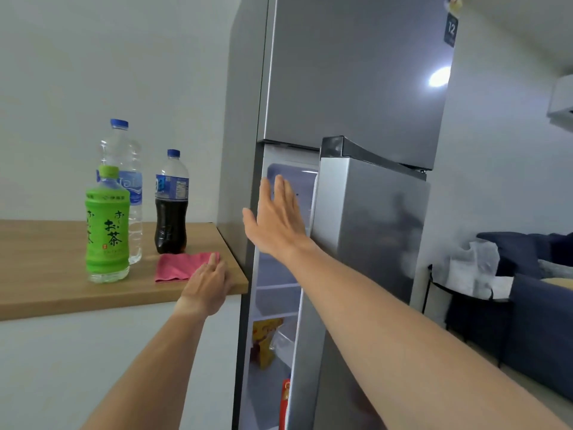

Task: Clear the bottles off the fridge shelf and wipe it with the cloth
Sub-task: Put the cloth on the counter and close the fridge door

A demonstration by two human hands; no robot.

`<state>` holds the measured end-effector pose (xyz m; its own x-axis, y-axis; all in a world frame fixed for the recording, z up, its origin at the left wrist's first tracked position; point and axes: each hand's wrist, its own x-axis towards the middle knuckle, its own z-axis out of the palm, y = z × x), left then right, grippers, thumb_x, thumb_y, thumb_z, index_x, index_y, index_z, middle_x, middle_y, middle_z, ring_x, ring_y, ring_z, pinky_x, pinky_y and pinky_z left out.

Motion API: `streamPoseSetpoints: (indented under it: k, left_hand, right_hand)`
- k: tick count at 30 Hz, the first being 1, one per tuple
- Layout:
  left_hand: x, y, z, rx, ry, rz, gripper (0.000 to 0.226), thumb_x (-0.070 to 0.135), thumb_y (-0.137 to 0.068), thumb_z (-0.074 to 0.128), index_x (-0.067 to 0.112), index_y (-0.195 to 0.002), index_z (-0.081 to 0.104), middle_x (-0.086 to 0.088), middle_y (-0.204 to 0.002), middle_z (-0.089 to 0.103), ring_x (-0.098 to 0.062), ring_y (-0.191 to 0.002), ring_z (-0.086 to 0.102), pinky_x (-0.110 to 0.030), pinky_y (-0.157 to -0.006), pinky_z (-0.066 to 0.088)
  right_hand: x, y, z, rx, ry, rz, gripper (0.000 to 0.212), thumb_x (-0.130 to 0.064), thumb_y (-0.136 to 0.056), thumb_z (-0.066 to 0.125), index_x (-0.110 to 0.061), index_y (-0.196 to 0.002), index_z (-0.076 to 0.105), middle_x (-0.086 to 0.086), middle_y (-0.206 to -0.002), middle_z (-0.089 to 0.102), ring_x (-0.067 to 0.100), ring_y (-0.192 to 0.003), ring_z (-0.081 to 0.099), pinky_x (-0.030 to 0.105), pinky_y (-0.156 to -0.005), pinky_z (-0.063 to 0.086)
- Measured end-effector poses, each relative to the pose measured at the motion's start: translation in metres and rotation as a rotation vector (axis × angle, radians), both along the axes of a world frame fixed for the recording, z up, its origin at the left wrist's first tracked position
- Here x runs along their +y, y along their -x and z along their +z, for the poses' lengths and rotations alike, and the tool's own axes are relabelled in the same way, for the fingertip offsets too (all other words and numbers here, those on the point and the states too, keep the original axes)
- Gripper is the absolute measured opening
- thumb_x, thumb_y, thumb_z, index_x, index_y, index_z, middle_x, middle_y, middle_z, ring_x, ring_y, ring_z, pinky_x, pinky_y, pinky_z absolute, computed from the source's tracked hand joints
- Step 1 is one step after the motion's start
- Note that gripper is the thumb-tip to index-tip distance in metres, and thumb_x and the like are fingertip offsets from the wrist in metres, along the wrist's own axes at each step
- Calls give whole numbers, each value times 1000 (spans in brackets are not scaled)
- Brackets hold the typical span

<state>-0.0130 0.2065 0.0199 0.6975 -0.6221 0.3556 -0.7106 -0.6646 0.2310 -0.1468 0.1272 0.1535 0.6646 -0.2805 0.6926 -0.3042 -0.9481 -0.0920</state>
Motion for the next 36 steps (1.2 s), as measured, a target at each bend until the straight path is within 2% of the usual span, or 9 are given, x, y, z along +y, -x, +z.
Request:
streamPoseSetpoints:
  k: [3,5,7,9,11,13,16,19,36]
  left_hand:
    - [5,-1,-13,-54,-108,143,65,55,-101,21,18,-155,28,-3,-163,27,-29,-151,21,-48,-121,16]
    - [5,0,-17,-83,-84,165,64,57,-100,21,22,-153,30,1,-160,31,-28,-149,26,-48,-119,19]
    - [4,1,-17,-111,-62,165,62,58,-99,23,24,-149,35,3,-157,36,-26,-145,31,-47,-117,23]
    - [5,2,-18,-121,-52,160,61,57,-100,24,24,-148,37,3,-156,37,-26,-144,32,-47,-116,23]
    - [5,2,-19,-115,-32,158,60,56,-100,24,24,-149,37,4,-158,36,-26,-146,30,-47,-116,21]
    - [6,2,-20,-112,-26,153,60,55,-101,24,24,-151,35,4,-160,33,-26,-147,28,-48,-117,20]
    - [6,-1,-21,-123,-36,153,60,55,-101,23,25,-152,33,4,-161,32,-25,-147,28,-47,-116,20]
    - [5,-2,-25,-153,-20,166,60,56,-100,24,25,-151,36,5,-159,36,-25,-146,31,-47,-116,21]
    - [2,-5,-34,-218,15,189,60,55,-101,21,29,-154,32,8,-161,32,-22,-149,28,-47,-119,17]
  right_hand:
    - [10,-6,2,-35,70,43,72,-38,-100,42,-2,-156,13,27,-163,1,38,-151,-2,44,-122,3]
    - [11,-10,5,-107,206,6,72,-34,-97,45,-3,-156,18,28,-162,5,39,-151,2,46,-123,4]
    - [4,-9,8,-164,388,-144,76,-26,-90,51,-2,-156,20,29,-162,5,42,-151,0,52,-122,-3]
    - [-11,-5,8,-163,457,-301,86,-24,-86,55,-5,-158,12,30,-162,-2,44,-150,-6,57,-119,-10]
    - [-24,-4,4,-147,352,-361,93,-38,-91,57,-16,-160,-1,31,-161,-11,46,-149,-10,62,-117,-8]
    - [-29,-12,-2,-138,205,-321,95,-45,-95,55,-25,-159,-12,29,-161,-14,47,-149,-9,63,-117,0]
    - [-28,-31,-9,-179,37,-248,96,-40,-97,56,-15,-158,-13,19,-164,-13,43,-151,-2,65,-114,19]
    - [-31,-42,-13,-211,-22,-231,94,-40,-97,55,-9,-158,-9,14,-165,-13,41,-151,-2,64,-109,31]
    - [-45,-74,-21,-195,41,-230,91,-41,-99,53,-11,-159,-9,15,-165,-12,41,-151,-4,63,-111,30]
